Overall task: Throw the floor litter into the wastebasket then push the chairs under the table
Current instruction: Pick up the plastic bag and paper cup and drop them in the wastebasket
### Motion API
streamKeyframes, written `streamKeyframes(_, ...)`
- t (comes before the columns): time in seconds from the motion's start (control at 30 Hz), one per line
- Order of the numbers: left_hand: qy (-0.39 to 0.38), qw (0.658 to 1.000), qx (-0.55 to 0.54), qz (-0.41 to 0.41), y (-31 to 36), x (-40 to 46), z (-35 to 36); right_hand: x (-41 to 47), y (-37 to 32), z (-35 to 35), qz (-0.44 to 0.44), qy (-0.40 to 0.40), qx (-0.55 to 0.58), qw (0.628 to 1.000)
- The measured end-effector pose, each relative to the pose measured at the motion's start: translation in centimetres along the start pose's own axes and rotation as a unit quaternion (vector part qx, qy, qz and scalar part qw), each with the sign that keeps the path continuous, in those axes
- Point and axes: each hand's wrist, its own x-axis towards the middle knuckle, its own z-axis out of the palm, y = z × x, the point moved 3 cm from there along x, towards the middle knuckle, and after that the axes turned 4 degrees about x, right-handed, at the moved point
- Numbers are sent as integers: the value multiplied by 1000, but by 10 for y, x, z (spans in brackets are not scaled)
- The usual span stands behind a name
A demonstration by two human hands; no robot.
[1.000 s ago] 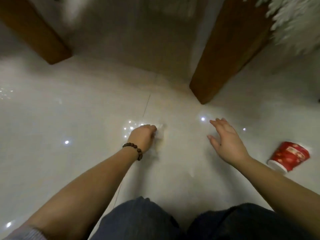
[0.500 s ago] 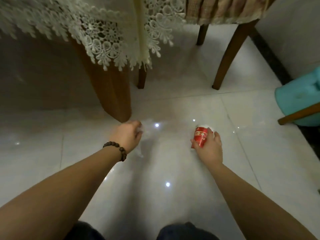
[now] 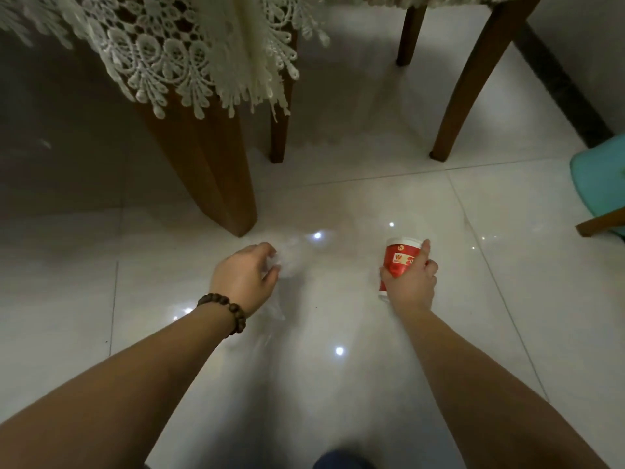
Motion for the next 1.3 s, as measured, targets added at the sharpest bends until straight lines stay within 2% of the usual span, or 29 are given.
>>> streamKeyframes(0.17,29,998,-12,-45,-1,-5,-15,-25,-37,-4,-118,-32,56,991)
streamKeyframes(0.3,63,983,-82,-149,1,-40,-60,-72,-86,-35,-159,-70,76,982)
streamKeyframes(0.47,71,949,-125,-282,8,-126,-158,-163,-163,-109,-190,-163,76,965)
streamKeyframes(0.63,99,912,-137,-375,19,-210,-294,-267,-258,-207,-213,-277,55,935)
streamKeyframes(0.83,172,844,-171,-478,45,-301,-471,-383,-386,-320,-314,-360,29,878)
streamKeyframes(0.97,240,797,-163,-529,53,-368,-565,-457,-458,-372,-398,-402,15,825)
streamKeyframes(1.13,306,732,-150,-589,51,-458,-637,-553,-510,-399,-467,-432,3,772)
streamKeyframes(1.3,356,679,-146,-625,36,-551,-676,-654,-531,-397,-502,-471,-10,725)
